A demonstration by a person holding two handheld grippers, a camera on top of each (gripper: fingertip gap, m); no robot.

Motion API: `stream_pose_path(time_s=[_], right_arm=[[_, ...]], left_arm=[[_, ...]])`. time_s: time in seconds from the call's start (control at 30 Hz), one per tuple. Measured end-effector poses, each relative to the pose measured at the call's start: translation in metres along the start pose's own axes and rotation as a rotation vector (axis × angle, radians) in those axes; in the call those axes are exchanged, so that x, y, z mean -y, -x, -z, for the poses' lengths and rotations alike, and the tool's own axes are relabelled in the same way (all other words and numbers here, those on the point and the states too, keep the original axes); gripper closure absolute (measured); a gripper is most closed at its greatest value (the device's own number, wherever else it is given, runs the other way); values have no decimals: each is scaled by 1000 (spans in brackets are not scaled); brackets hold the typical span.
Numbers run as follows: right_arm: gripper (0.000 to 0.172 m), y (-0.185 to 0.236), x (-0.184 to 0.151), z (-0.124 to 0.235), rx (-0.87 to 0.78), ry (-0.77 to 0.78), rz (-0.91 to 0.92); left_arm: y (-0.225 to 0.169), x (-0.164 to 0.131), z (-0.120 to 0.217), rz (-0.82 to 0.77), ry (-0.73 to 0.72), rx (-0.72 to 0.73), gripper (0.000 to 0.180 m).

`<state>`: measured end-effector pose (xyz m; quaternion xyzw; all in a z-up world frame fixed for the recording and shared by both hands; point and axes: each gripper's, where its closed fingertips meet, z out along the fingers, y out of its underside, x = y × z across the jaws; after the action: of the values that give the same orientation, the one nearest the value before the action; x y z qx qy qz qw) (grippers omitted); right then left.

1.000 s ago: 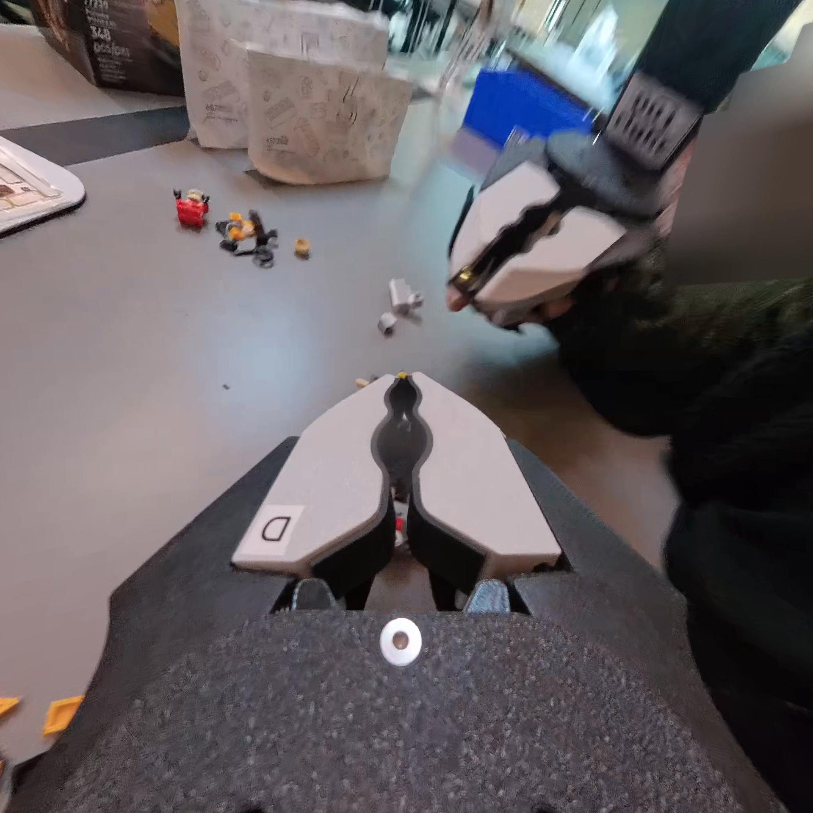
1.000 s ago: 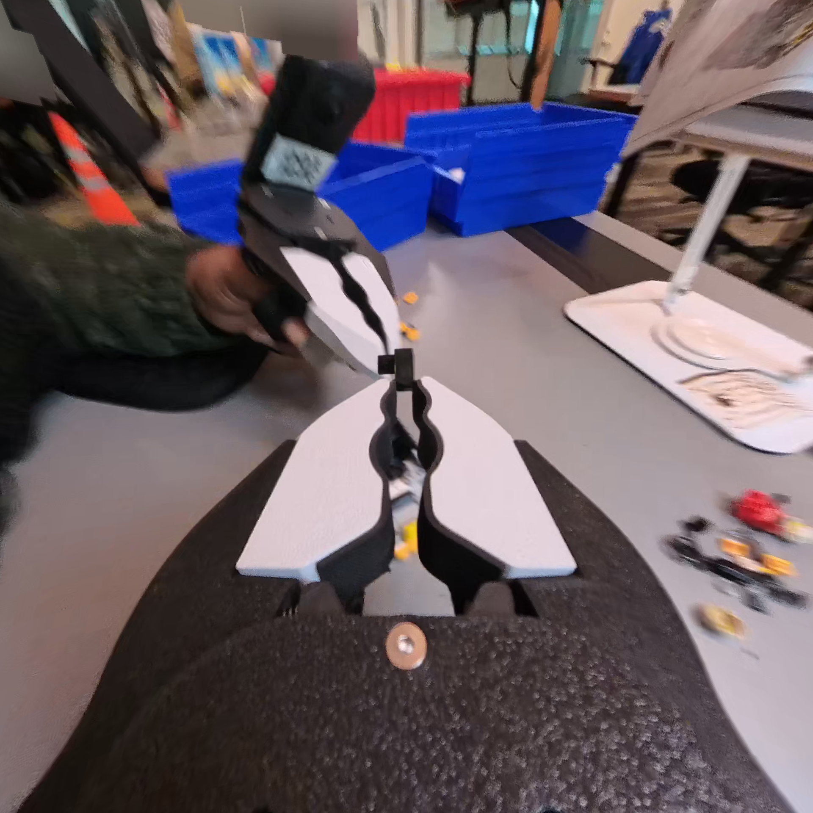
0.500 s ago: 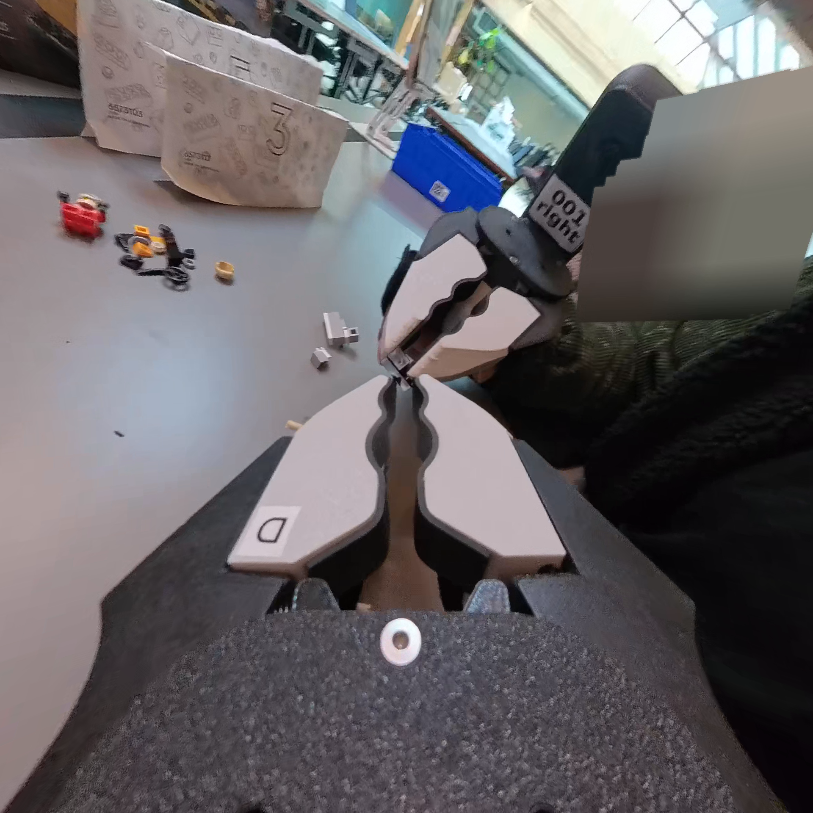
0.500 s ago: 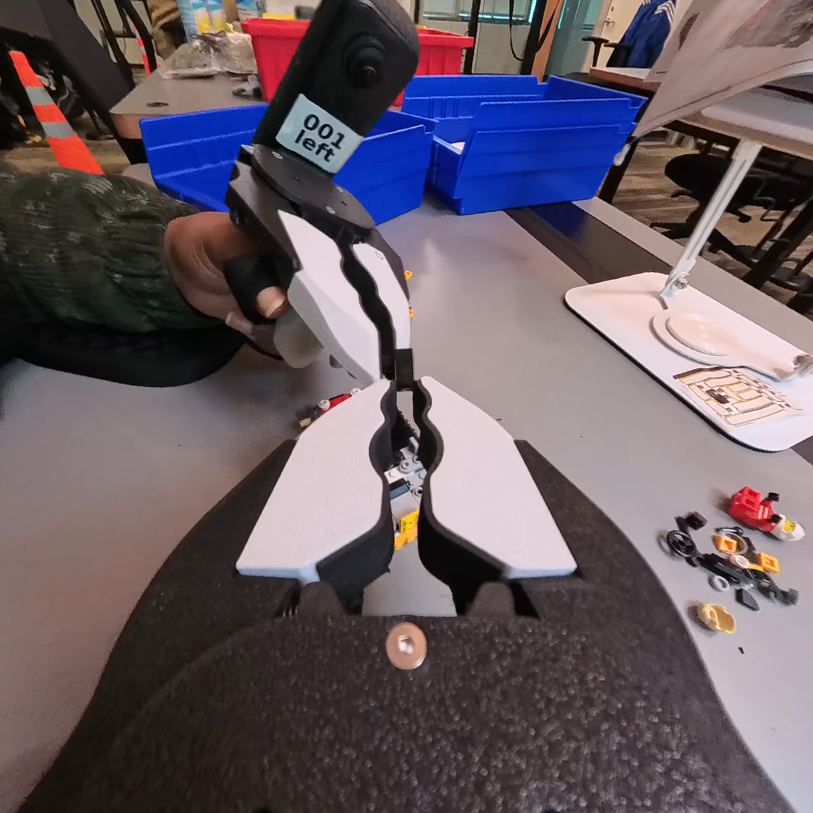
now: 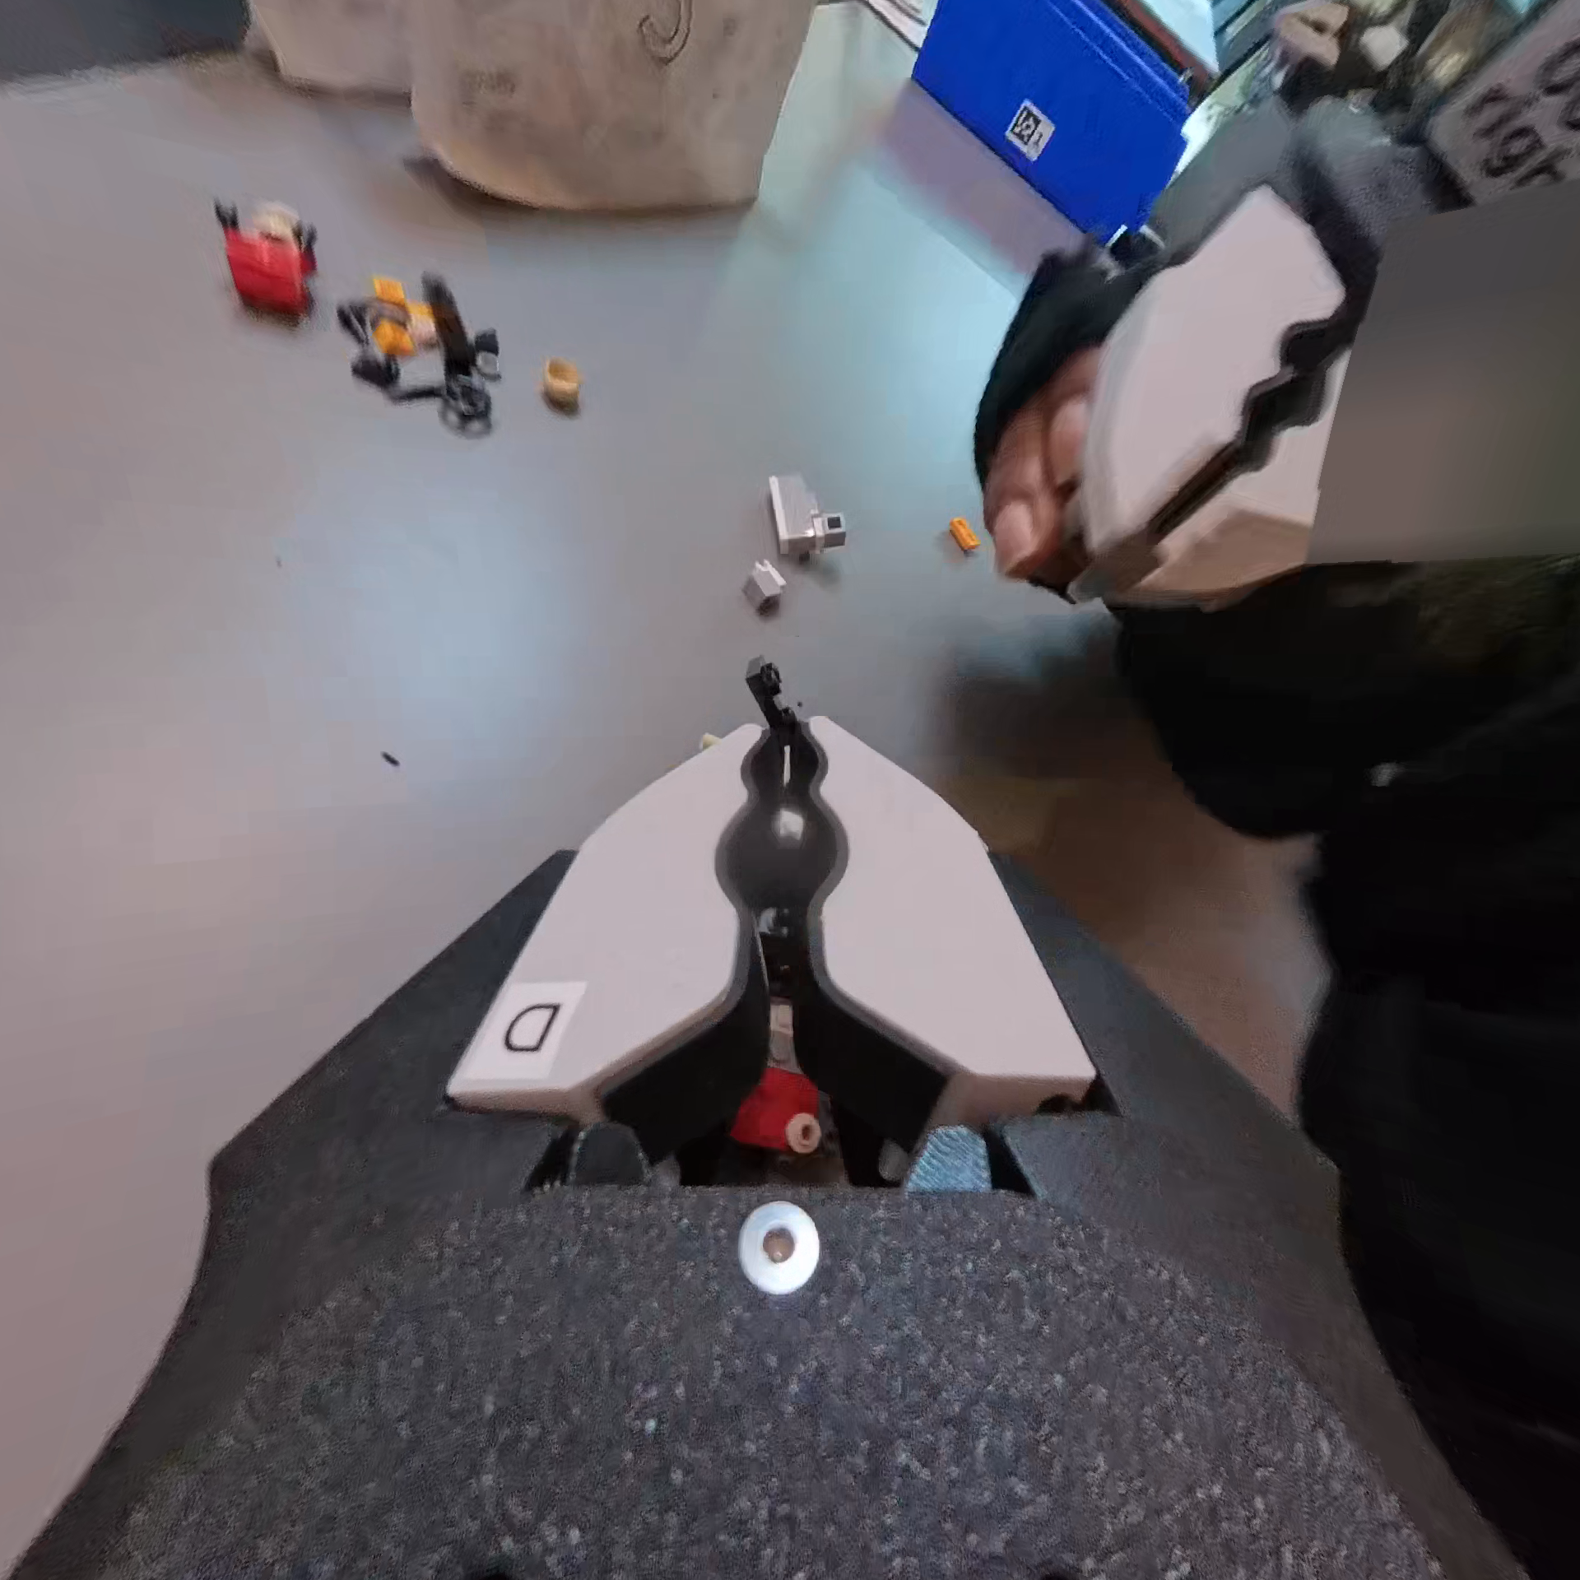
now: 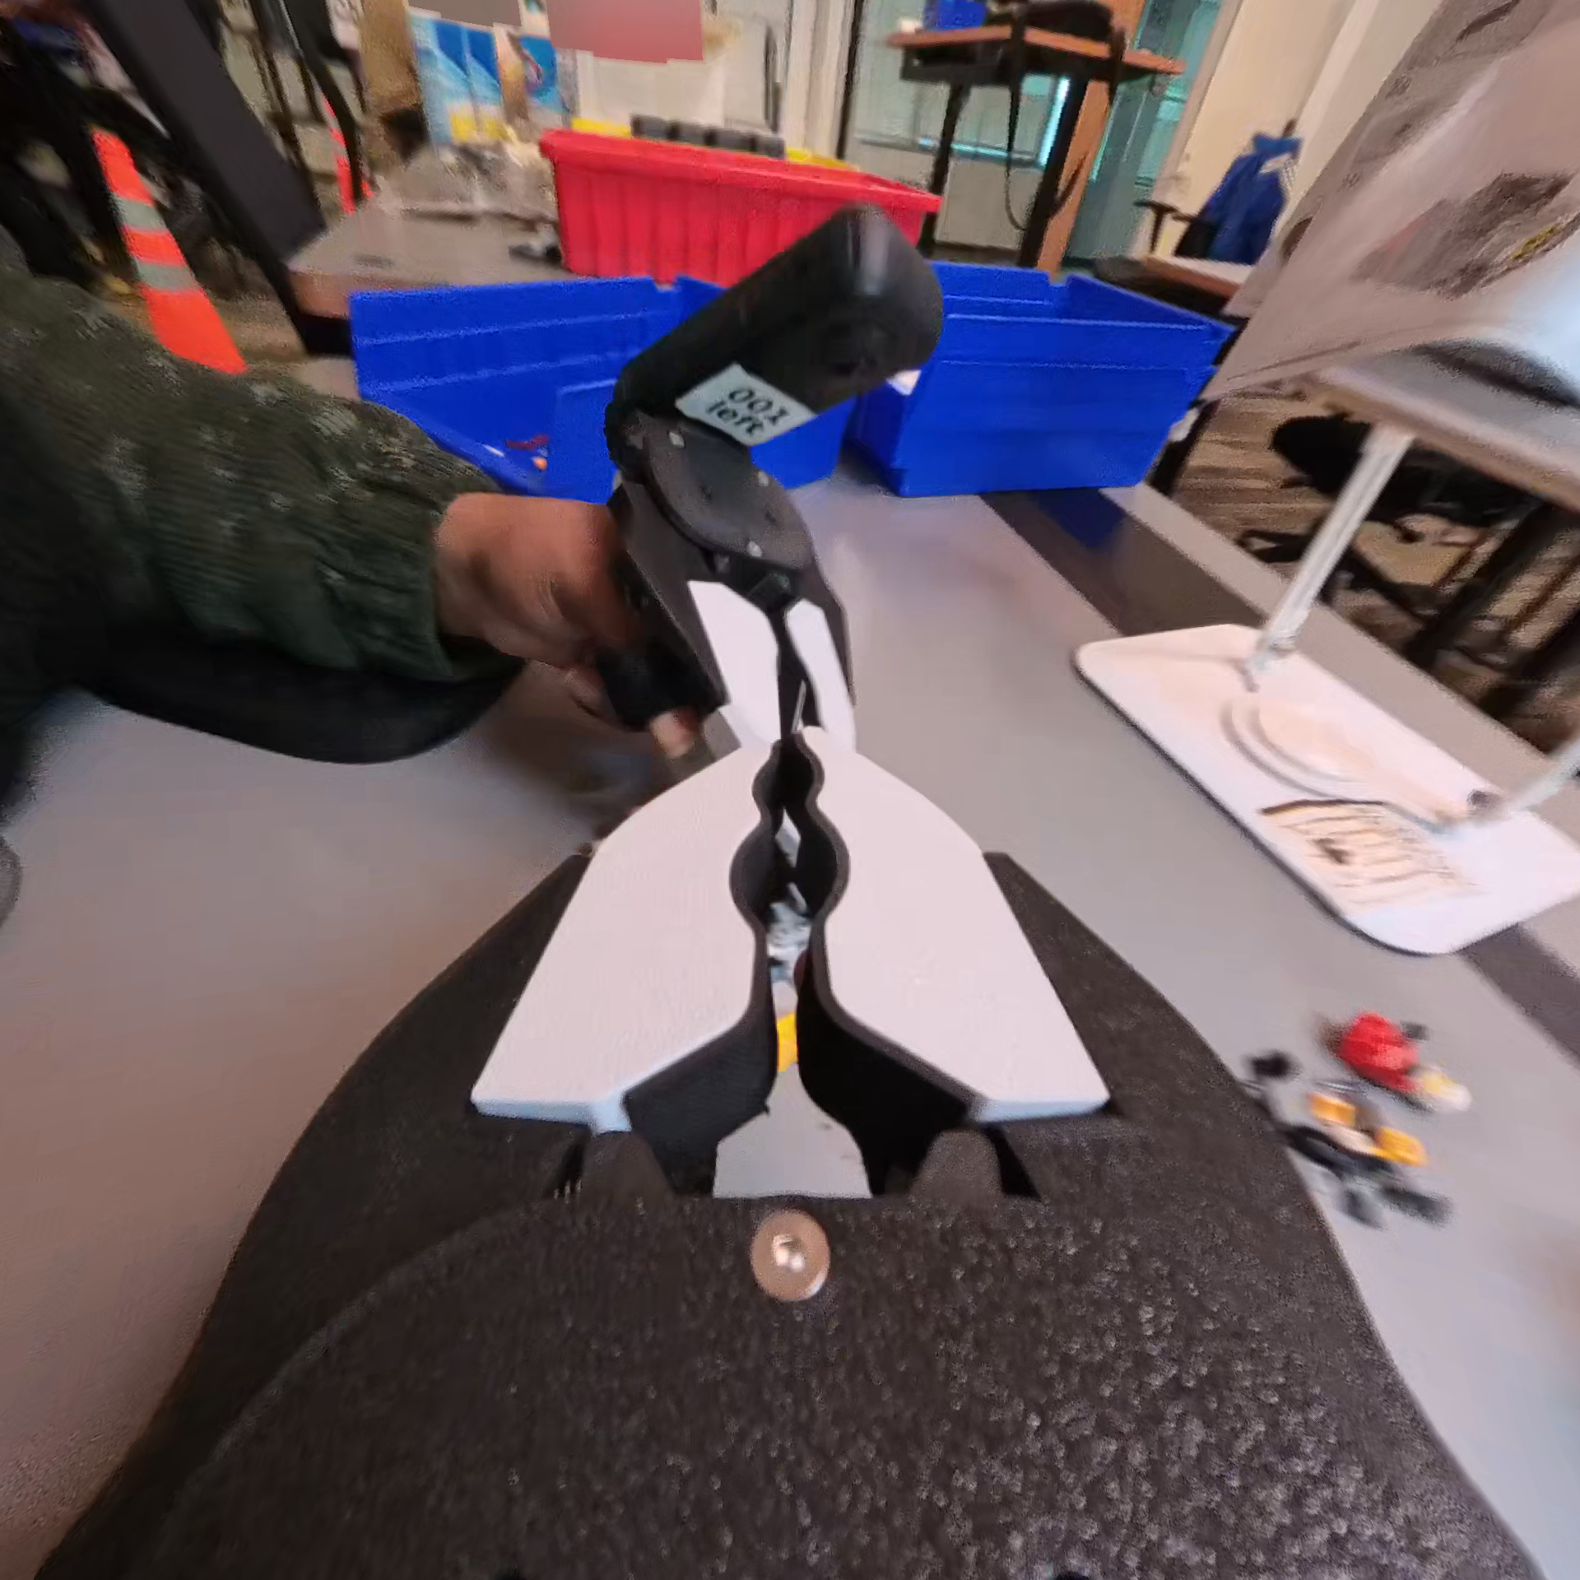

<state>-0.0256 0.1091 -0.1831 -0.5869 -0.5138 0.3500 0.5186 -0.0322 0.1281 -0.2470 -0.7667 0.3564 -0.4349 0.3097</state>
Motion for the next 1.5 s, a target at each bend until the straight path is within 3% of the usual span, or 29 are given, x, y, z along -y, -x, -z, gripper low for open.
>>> stream_pose_path(time_s=[0.07,0.17,0.33,0.43,0.6,0.73,0.87,1.1,1.23,1.37,1.5], right_arm=[[172,-15,-4,4,-119,56,110],[172,-24,-14,11,-111,67,46],[172,-26,-11,15,-100,53,46],[172,-39,-17,22,-125,85,19],[172,-57,-44,30,-162,172,-48],[172,-61,-56,30,-156,197,-105],[172,-63,-62,30,-151,206,-126],[172,-42,-53,20,-65,169,-105],[172,-26,-42,13,-9,136,-86],[172,-17,-34,10,10,111,-60],[170,-17,-24,11,-4,70,-52]], left_arm=[[-8,7,4,1,-34,-40,178],[-17,21,2,-54,-43,-49,177],[-15,24,-8,-19,-23,-86,177],[-9,20,-21,11,67,-118,177],[13,5,-52,-14,283,-50,176],[28,11,-62,-40,306,20,160],[33,23,-50,-70,228,66,156],[-6,44,-21,-210,71,-28,156],[-17,43,-14,-327,61,-2,157],[-26,35,-9,-381,107,6,173],[-24,37,31,-375,107,137,175]])
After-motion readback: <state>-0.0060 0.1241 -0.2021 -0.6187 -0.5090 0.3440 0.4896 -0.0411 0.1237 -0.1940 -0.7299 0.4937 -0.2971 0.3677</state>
